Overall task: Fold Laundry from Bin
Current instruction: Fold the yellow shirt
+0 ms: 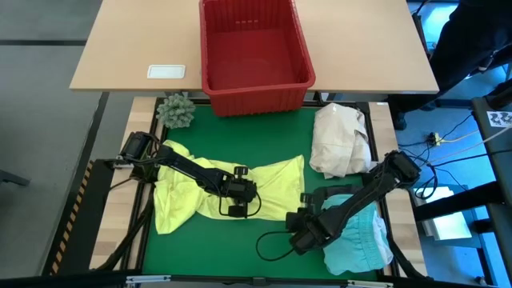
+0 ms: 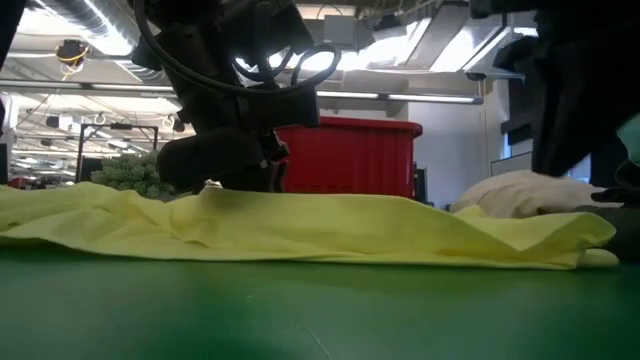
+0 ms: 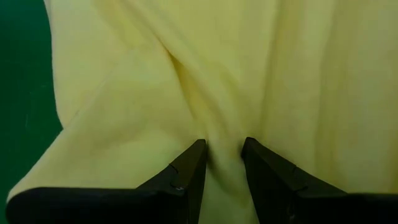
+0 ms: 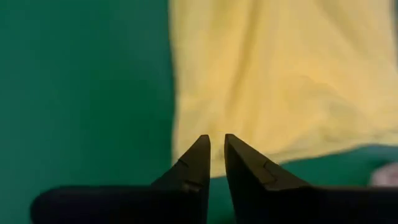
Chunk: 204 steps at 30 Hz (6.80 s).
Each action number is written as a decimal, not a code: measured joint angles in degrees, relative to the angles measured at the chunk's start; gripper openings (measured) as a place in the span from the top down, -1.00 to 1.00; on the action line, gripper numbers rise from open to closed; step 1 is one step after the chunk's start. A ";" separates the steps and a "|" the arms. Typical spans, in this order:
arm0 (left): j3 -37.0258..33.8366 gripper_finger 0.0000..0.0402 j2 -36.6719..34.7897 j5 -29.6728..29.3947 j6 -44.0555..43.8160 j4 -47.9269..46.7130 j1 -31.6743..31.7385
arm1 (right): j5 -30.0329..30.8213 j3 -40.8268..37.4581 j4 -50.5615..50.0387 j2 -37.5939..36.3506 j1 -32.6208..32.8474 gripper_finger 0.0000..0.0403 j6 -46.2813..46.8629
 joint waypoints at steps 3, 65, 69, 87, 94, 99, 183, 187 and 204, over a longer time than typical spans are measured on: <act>0.00 0.46 0.00 0.00 0.00 0.00 0.00 | -2.31 -1.95 3.40 0.00 0.02 0.71 -0.44; 0.02 0.46 -0.02 -0.13 0.00 0.00 0.00 | -5.65 -4.11 -13.08 0.07 -1.60 1.00 -2.62; 0.02 0.46 -0.02 -0.17 0.00 0.02 0.00 | -10.50 -5.25 -7.39 0.07 -1.55 0.93 -3.47; 12.61 0.46 0.15 -4.07 5.79 -11.01 -0.35 | 12.76 -1.17 -16.53 -9.62 -3.86 0.39 -2.69; 19.60 0.46 -1.28 -13.55 5.11 -22.96 -4.89 | 13.17 -20.86 7.87 -25.98 -14.51 0.78 -8.90; 16.51 0.46 -9.51 -21.00 1.44 -25.81 -9.52 | 1.82 -34.51 33.01 -32.78 -23.88 0.96 -16.95; -15.15 0.46 -25.97 -7.00 -45.94 -29.17 -21.50 | -10.53 -34.77 64.84 -10.47 -19.50 0.95 -18.29; -13.98 0.46 -26.10 -7.28 -44.98 -30.24 -19.85 | -10.97 -32.37 64.73 -10.58 -19.47 0.75 -20.72; -12.37 -0.03 -25.83 -8.51 -40.54 -29.44 -16.51 | -8.31 -29.47 60.26 -8.64 -19.51 0.23 -22.10</act>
